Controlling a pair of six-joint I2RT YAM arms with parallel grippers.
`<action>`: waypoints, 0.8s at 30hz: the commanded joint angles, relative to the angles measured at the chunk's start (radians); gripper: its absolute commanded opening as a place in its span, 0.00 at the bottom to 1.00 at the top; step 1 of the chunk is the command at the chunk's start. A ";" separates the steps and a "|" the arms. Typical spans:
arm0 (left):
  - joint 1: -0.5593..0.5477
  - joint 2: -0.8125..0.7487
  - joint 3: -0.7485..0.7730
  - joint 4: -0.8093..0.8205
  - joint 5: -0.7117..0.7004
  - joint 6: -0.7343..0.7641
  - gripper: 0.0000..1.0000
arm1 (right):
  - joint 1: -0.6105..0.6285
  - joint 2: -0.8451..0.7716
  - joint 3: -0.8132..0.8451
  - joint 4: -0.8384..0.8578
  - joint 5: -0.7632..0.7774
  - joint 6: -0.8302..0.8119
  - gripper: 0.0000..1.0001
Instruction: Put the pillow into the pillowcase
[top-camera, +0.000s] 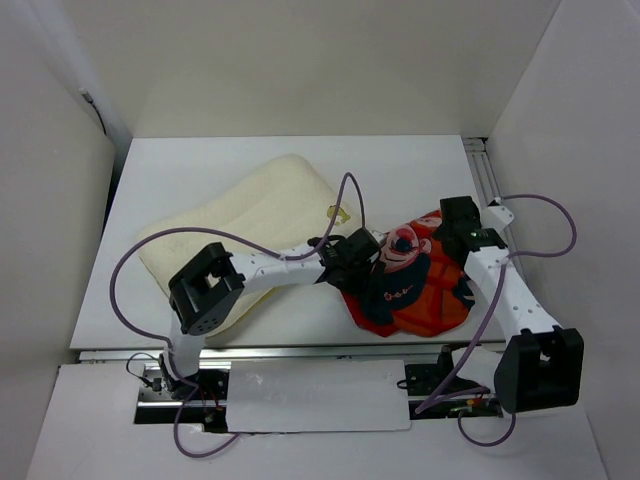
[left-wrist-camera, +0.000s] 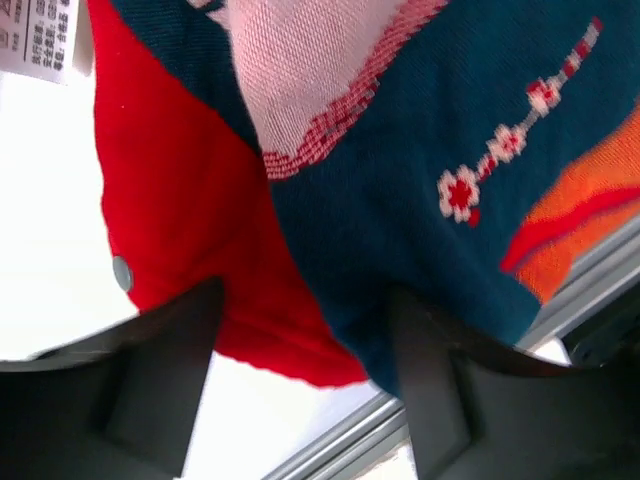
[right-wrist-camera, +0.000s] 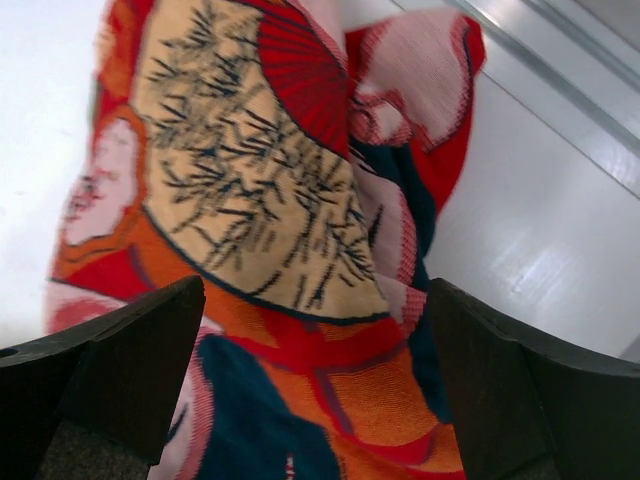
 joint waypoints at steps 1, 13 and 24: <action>-0.003 0.058 0.039 0.027 0.013 -0.039 0.72 | -0.016 0.009 -0.037 -0.002 0.049 0.049 0.99; 0.167 -0.029 -0.155 0.124 -0.045 -0.079 0.00 | -0.016 0.073 -0.108 0.252 -0.204 -0.165 0.07; 0.529 -0.083 0.085 0.043 -0.126 0.054 0.00 | 0.076 0.254 0.271 0.458 -0.378 -0.359 0.00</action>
